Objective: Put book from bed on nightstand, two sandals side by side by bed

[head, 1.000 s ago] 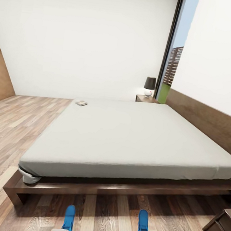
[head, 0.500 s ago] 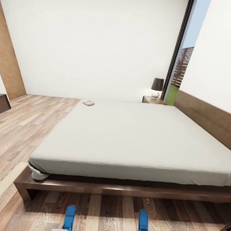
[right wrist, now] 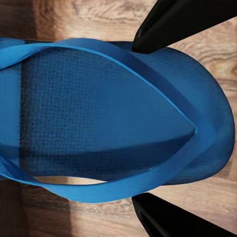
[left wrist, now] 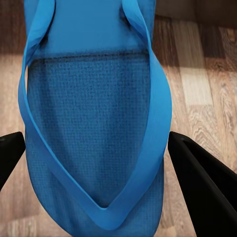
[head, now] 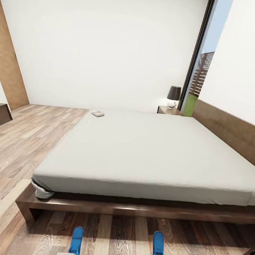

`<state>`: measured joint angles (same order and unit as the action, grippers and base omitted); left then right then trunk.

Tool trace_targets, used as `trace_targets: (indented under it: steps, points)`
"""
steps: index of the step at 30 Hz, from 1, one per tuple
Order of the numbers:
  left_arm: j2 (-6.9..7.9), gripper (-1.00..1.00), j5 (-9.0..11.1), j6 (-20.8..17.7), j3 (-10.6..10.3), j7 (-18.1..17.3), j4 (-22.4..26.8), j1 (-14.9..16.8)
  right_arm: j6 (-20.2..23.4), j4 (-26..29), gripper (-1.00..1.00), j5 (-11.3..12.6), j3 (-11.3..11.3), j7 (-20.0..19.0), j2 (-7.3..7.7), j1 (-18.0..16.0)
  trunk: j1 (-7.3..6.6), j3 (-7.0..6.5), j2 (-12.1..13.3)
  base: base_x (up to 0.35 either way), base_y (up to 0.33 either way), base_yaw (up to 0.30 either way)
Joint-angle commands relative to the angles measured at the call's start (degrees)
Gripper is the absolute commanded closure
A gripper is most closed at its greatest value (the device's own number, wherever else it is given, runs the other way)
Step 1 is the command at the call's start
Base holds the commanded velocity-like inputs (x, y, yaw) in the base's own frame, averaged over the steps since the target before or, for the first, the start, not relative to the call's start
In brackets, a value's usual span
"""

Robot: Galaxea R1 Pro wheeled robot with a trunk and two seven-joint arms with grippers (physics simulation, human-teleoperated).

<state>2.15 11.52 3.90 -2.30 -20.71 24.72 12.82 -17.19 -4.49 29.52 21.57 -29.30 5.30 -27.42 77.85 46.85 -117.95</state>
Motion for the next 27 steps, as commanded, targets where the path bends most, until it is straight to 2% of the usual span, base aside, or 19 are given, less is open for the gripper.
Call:
trace_targets:
  steps: [1, 13, 18, 20, 23, 27]
  points:
    - [0.05, 1.0, 0.6, 0.1, -0.2, -0.1, 0.0, 0.1, -0.3, -0.3, 1.0, 0.8, 0.5, -0.4, -0.03, -0.1, -0.01, 0.05, 0.0, 0.0, 0.0, 0.0]
    - [0.49, 1.0, 0.6, 0.1, 0.3, -0.1, 0.1, 0.1, 0.3, -0.2, 1.0, 1.1, -0.1, -0.3, 0.59, -0.1, -0.01, 0.05, 0.0, 0.0, 0.0, 0.0]
    - [1.08, 1.0, 0.6, -0.1, 0.4, 0.0, 0.3, 0.1, 0.7, -0.2, 1.0, 1.2, -0.4, -0.1, 1.85, -0.1, -0.01, 0.05, 0.0, 0.0, 0.0, 0.0]
    - [1.38, 1.0, 0.6, -0.5, 0.4, 0.0, 0.4, 0.5, 0.7, -0.2, 1.0, 1.2, -0.5, 1.7, 2.9, -0.1, -0.01, 0.05, 0.0, 0.0, 0.0, 0.0]
    - [1.5, 1.0, 0.6, -2.7, 0.4, 0.1, 1.1, 0.7, 0.9, -0.2, 1.0, 1.2, -0.5, 6.1, 4.98, -0.1, -0.01, 0.05, 0.0, 0.0, 0.0, 0.0]
    - [1.53, 1.0, 0.6, -8.9, 0.4, 2.5, 5.7, 1.0, 0.9, -0.2, 1.0, 1.2, -0.5, 8.3, 5.88, -0.1, -0.01, 0.05, 0.0, 0.0, 0.0, 0.0]
